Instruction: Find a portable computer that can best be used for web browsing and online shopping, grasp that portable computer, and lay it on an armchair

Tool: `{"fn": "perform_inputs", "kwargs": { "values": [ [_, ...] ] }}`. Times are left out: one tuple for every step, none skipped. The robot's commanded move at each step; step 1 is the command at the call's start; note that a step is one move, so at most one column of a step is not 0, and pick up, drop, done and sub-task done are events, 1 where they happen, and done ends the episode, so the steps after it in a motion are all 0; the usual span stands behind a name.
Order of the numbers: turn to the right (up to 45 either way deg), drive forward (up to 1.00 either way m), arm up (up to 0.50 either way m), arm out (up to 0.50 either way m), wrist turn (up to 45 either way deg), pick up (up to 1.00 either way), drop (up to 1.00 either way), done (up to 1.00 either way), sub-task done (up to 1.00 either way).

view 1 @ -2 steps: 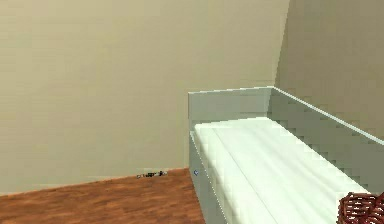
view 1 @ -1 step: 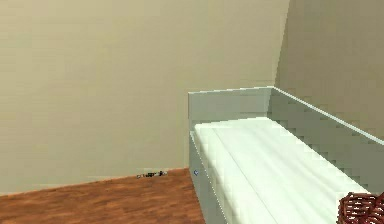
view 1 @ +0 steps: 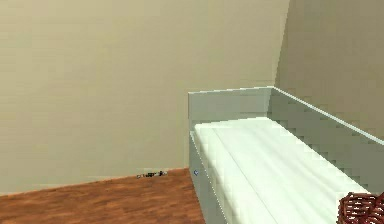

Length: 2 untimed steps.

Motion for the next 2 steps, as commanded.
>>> {"fn": "perform_inputs", "kwargs": {
  "values": [
    [0.0,0.00,0.00,0.00,45.0,0.00,0.00,0.00,0.00],
    [0.0,0.00,0.00,0.00,3.0,0.00,0.00,0.00,0.00]
  ]
}}
